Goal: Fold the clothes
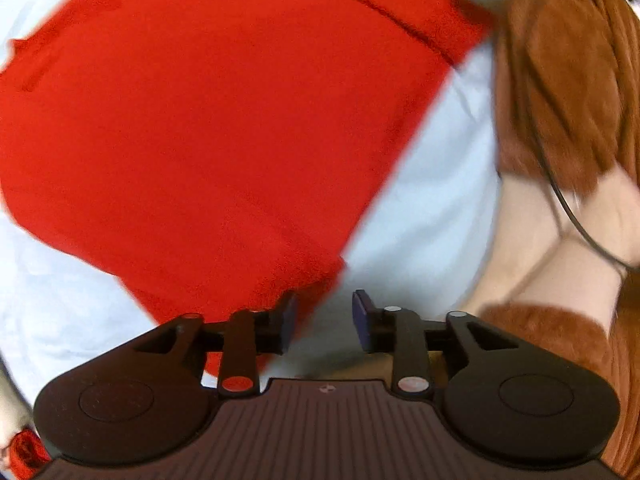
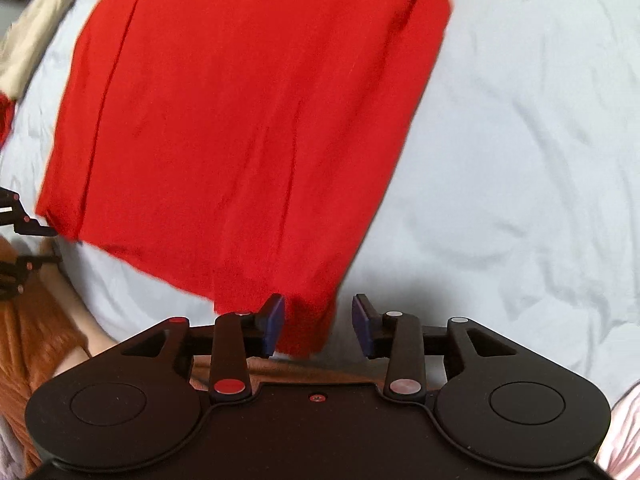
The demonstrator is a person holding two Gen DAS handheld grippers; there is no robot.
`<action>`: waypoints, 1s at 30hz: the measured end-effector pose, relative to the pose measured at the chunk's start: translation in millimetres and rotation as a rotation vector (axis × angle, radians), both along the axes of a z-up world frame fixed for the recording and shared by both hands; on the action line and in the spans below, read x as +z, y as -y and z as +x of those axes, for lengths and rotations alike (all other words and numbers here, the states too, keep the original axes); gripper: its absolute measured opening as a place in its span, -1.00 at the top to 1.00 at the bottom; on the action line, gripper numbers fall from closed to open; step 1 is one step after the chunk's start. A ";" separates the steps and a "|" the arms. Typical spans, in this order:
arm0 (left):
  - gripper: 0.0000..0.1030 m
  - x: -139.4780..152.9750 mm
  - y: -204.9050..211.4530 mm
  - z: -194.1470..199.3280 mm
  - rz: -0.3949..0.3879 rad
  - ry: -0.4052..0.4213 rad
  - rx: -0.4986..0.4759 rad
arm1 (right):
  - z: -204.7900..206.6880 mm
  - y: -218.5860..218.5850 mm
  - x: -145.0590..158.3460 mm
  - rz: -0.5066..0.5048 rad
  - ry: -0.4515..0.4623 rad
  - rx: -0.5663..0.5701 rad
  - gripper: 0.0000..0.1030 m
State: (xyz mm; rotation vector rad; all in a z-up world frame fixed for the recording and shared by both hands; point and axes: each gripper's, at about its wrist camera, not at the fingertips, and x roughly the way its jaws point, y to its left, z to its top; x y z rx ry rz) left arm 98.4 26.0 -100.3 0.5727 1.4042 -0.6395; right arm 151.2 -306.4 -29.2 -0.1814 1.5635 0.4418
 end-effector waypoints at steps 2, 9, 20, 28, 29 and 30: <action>0.41 6.7 -7.0 12.9 0.020 0.056 0.055 | 8.7 4.5 10.6 -0.006 0.062 -0.014 0.30; 0.41 9.1 -25.9 60.0 0.062 0.239 0.287 | 23.8 -2.1 14.9 -0.006 0.164 -0.002 0.31; 0.41 -25.3 -31.0 69.4 0.091 0.188 0.275 | 34.7 -22.9 -27.5 -0.021 0.146 0.038 0.31; 0.41 -14.2 -25.2 57.0 0.098 0.210 0.195 | 28.8 -27.3 -35.5 -0.049 0.140 0.113 0.31; 0.41 -11.7 -25.0 53.7 0.093 0.213 0.174 | 27.1 -28.3 -32.8 -0.048 0.143 0.131 0.31; 0.41 -8.6 -23.9 49.3 0.085 0.213 0.150 | 24.2 -29.9 -30.1 -0.047 0.146 0.155 0.31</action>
